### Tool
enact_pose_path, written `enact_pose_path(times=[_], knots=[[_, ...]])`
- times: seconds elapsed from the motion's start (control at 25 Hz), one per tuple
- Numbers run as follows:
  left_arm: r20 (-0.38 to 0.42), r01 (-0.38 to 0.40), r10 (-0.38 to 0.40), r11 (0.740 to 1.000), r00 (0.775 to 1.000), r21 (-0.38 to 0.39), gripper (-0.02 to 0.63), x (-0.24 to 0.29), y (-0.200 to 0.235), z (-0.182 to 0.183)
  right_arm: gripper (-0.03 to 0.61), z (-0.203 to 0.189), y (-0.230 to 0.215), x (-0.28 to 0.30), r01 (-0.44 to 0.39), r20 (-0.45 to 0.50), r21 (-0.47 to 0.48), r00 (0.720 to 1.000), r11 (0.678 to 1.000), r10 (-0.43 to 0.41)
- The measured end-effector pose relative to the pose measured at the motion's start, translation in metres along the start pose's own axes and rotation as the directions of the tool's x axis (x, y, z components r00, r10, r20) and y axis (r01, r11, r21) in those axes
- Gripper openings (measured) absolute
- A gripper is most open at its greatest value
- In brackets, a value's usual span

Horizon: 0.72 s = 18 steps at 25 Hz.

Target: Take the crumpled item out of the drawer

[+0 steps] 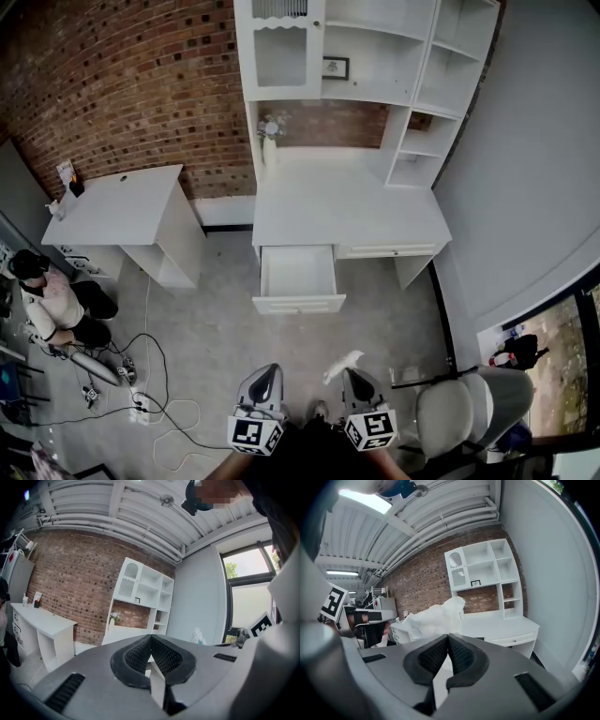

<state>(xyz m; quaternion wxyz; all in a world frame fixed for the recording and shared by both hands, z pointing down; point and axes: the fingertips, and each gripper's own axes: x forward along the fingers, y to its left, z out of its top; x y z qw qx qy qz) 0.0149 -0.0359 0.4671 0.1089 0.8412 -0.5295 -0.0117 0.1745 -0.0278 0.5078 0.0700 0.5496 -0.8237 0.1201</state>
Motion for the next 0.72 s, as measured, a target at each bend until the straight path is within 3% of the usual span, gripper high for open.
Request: enact_pose_path(times=[0.72], knots=[[0.007,-0.012,0.012,1.0,1.0,-0.008,0.025,-0.007,0.007,-0.006,0.017,-0.001,0.011,0.001,-0.023,0.008,-0.011,1.0,1.0,0.023]])
